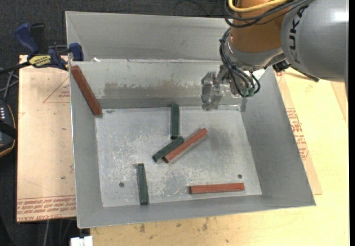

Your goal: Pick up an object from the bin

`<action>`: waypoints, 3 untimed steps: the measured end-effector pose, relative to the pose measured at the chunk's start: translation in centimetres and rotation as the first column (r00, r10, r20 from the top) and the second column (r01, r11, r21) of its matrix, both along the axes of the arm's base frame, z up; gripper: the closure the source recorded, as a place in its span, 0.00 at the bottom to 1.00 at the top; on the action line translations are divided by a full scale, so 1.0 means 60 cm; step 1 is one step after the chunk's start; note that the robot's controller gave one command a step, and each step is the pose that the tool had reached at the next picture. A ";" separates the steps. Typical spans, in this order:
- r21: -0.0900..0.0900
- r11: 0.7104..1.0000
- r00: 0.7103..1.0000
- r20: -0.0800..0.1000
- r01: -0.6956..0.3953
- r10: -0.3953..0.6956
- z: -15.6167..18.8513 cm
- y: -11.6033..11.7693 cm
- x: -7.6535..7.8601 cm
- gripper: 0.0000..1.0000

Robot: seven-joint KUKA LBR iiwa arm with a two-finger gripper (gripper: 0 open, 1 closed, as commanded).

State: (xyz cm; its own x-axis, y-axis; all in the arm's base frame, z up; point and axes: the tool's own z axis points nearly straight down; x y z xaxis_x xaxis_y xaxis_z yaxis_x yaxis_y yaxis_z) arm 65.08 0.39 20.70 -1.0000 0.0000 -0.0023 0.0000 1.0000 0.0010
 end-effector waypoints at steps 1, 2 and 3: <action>0.000 1.000 1.000 0.000 0.000 0.000 0.000 0.000 0.000 0.00; 0.000 1.000 1.000 0.000 0.000 0.000 0.000 0.000 0.000 0.00; 0.000 0.999 0.999 0.005 -0.034 0.034 -0.087 0.001 -0.047 0.00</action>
Offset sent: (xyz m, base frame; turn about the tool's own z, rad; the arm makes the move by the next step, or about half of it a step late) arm 0.0000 0.0000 0.0000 0.0000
